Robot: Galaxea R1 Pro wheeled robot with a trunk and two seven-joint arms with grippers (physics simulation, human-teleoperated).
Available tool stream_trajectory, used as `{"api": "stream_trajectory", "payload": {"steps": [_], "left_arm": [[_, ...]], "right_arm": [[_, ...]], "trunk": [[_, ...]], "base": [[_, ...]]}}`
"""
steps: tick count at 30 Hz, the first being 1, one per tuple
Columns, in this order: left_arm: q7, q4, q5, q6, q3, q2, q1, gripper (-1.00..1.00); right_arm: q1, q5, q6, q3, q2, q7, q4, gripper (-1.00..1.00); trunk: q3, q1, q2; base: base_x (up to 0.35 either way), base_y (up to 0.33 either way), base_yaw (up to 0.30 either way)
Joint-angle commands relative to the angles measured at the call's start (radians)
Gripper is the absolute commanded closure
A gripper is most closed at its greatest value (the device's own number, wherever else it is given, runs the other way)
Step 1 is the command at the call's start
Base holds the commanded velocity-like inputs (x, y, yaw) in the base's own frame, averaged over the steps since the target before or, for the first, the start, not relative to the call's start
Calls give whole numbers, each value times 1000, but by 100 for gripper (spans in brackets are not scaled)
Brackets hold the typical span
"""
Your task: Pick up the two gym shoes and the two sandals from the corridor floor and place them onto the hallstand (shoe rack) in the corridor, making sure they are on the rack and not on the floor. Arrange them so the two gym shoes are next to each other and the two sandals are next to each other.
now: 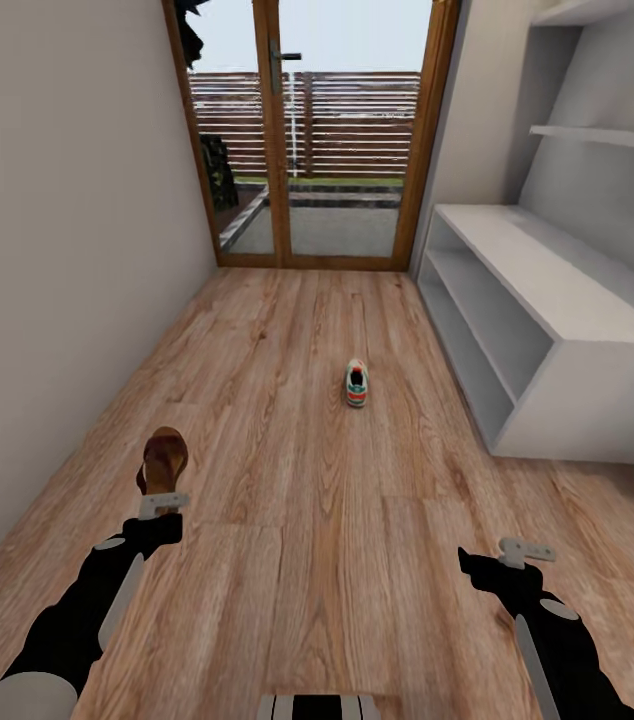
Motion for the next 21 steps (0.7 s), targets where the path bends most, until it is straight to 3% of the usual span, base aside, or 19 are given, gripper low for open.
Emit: {"api": "stream_trajectory", "payload": {"steps": [1, 21], "left_arm": [[-2, -1, 6, 7, 1, 0, 0, 100], [-2, -35, 6, 7, -1, 0, 0, 100]], "right_arm": [[0, 1, 5, 0, 0, 0, -1, -100], [0, 1, 5, 0, 0, 0, -1, -100]], "trunk": [[1, 0, 0], [32, 0, 0]], "base": [[0, 0, 0], [1, 0, 0]]}}
